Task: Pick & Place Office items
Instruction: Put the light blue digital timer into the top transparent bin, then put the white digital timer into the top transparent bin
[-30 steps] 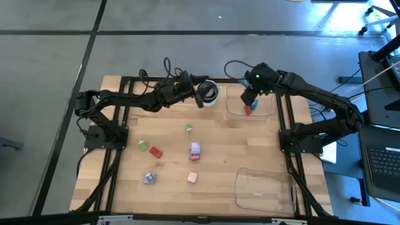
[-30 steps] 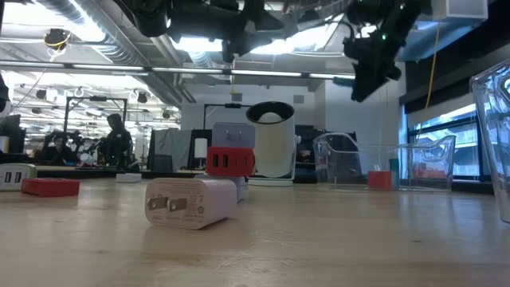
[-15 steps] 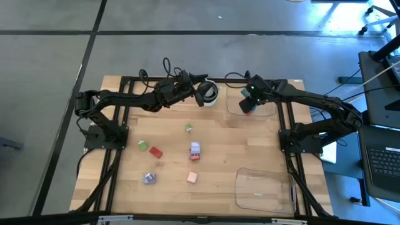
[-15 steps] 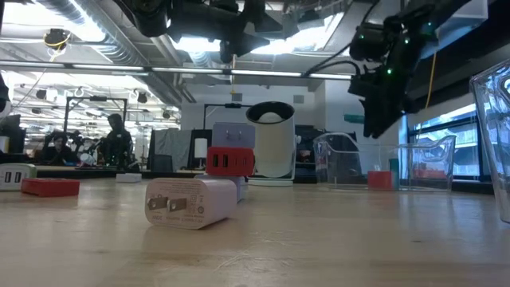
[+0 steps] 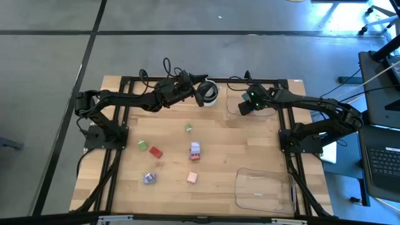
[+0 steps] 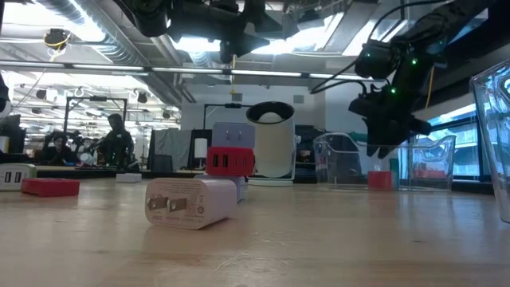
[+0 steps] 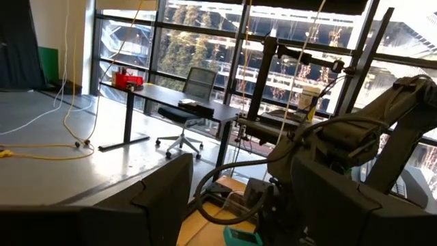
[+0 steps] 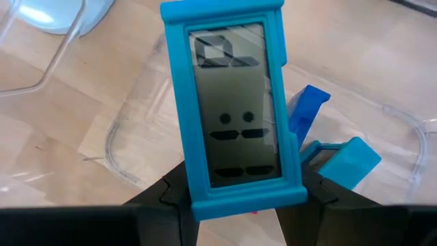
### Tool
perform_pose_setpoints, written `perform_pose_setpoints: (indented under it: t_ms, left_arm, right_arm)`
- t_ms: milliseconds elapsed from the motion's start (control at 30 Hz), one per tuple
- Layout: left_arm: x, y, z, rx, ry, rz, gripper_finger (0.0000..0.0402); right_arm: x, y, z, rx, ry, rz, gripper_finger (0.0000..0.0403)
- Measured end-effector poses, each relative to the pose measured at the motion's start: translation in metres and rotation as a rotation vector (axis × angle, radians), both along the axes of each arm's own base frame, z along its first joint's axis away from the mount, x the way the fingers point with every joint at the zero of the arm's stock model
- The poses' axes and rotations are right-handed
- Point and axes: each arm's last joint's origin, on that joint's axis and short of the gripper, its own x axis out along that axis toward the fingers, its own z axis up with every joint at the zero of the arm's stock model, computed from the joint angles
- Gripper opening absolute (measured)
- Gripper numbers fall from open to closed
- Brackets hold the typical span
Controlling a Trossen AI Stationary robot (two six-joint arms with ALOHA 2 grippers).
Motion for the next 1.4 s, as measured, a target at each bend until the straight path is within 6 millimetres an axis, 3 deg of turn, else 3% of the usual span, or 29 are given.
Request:
perform_pose_setpoints:
  t_ms: [567,933,1133,1400]
  left_arm:
    - [0.001,0.000,-0.006,-0.019,0.056,0.000,0.0245]
    - [-0.001,0.003,-0.012,-0.049,0.114,0.128,0.0246]
    - [-0.003,0.005,-0.026,-0.170,0.200,0.211,0.0247]
    - [-0.014,0.004,-0.055,-0.418,0.373,0.315,0.0247]
  right_arm:
    - [-0.006,0.004,-0.013,0.016,0.022,-0.012,0.0146]
    - [-0.006,0.004,-0.014,0.014,0.025,-0.005,0.0180]
    - [-0.006,0.004,-0.014,0.012,0.027,0.001,0.0189]
    - [-0.006,0.004,-0.014,0.014,0.026,0.003,0.0244]
